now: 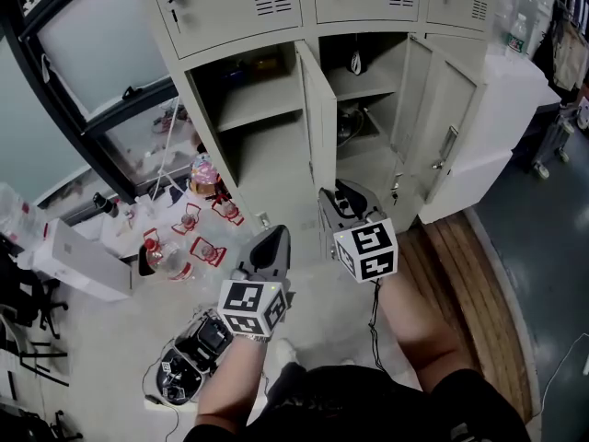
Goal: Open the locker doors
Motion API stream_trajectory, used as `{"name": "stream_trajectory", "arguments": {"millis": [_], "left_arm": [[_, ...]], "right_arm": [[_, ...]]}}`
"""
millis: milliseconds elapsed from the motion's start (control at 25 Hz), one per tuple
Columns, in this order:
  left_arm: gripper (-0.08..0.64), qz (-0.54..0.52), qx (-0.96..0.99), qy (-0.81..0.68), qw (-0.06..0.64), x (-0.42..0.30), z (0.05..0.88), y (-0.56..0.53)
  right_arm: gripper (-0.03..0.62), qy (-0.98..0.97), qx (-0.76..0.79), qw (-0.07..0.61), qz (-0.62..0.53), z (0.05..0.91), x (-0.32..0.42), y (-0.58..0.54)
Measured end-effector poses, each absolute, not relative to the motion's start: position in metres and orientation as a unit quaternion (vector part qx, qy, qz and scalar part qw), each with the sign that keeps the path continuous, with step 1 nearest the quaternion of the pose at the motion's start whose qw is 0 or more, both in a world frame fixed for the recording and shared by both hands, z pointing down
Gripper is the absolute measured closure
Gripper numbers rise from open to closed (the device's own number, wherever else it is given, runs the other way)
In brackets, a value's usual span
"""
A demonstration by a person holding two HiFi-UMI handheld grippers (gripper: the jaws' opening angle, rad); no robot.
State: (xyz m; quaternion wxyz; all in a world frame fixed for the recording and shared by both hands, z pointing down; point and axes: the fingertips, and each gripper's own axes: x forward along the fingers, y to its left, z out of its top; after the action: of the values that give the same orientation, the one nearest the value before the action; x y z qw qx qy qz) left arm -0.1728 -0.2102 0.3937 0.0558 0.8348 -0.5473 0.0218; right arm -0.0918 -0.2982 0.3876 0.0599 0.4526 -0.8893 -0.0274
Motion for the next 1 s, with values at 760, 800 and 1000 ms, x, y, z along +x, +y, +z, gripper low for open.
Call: {"name": "stream_trajectory", "arguments": {"millis": [760,800,1000], "left_arm": [[0.561,0.022,0.813,-0.579,0.055,-0.139,0.391,-0.159],[0.561,0.022,0.813,-0.579,0.057,-0.137,0.393,-0.156],[0.561,0.021,0.818,-0.571,0.06,-0.124,0.397,-0.139]], "right_arm": [[0.591,-0.887,0.459,0.048,-0.008,0.388,-0.035,-0.264],[0.592,-0.887,0.459,0.051,-0.006,0.391,-0.032,-0.259],[0.592,-0.884,0.464,0.059,0.007,0.399,-0.013,-0.232]]}}
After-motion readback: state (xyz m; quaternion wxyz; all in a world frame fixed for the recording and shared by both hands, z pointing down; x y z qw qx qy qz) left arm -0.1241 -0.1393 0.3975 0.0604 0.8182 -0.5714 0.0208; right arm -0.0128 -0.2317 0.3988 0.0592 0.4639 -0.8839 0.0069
